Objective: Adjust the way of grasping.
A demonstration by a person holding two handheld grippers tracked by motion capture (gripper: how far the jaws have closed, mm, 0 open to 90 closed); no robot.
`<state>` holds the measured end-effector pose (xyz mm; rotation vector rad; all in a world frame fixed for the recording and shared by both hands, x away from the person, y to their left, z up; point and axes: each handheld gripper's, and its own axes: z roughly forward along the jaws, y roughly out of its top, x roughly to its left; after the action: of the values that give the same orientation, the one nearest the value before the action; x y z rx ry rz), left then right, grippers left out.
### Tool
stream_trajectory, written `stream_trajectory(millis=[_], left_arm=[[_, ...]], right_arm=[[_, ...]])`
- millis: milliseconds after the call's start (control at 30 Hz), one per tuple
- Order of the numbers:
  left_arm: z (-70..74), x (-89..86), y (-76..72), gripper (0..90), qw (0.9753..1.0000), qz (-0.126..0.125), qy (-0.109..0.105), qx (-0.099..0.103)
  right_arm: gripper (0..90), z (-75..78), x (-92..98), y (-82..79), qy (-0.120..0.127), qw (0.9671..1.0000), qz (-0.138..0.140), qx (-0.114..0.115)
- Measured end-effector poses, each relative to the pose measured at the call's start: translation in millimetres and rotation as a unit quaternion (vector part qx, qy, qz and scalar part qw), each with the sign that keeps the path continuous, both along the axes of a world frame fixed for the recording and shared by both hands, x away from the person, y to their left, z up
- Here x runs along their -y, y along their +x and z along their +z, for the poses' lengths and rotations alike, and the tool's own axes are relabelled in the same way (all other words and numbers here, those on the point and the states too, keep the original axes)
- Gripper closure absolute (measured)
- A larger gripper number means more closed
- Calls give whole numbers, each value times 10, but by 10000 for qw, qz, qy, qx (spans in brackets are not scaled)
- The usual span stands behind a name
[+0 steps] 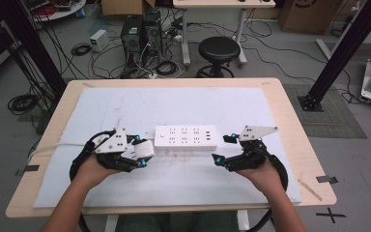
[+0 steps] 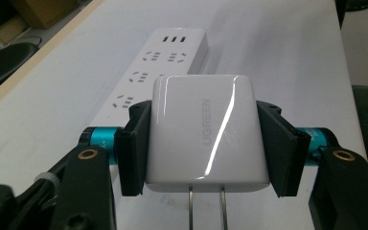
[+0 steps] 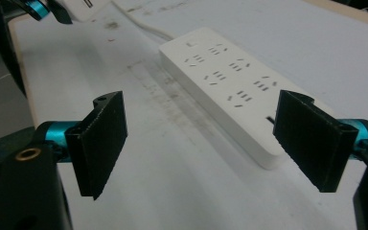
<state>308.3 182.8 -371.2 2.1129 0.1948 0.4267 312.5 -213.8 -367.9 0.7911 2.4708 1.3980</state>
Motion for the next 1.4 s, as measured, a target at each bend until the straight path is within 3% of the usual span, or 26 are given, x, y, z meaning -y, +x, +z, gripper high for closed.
stream_trajectory(millis=[200,367,567,667,900,1000,1167,1400], left_arm=[[-67,228,-94,423,9985,-241,250,421],[-146,386,-163,424,9965,-288,298,728],[-218,546,-242,424,9924,-433,356,1098],[-244,626,-280,424,9900,-527,421,1240],[-294,768,-353,424,9858,-627,466,1488],[-295,794,-378,424,9841,-669,432,1589],[-288,818,-401,424,9832,-721,357,1636],[-251,841,-429,424,9808,-836,289,1739]], right_arm=[[195,-83,-210,1,253,9989,162,-360],[195,-194,-294,22,644,9946,159,-797],[195,-311,-367,5,1062,9852,221,-1324],[195,-345,-410,-5,1207,9815,300,-1452],[195,-426,-546,-11,1499,9710,504,-1791],[195,-469,-601,-7,1617,9647,572,-2000],[199,-531,-689,15,1762,9569,691,-2202],[394,-575,-791,30,1983,9462,991,-2356]])
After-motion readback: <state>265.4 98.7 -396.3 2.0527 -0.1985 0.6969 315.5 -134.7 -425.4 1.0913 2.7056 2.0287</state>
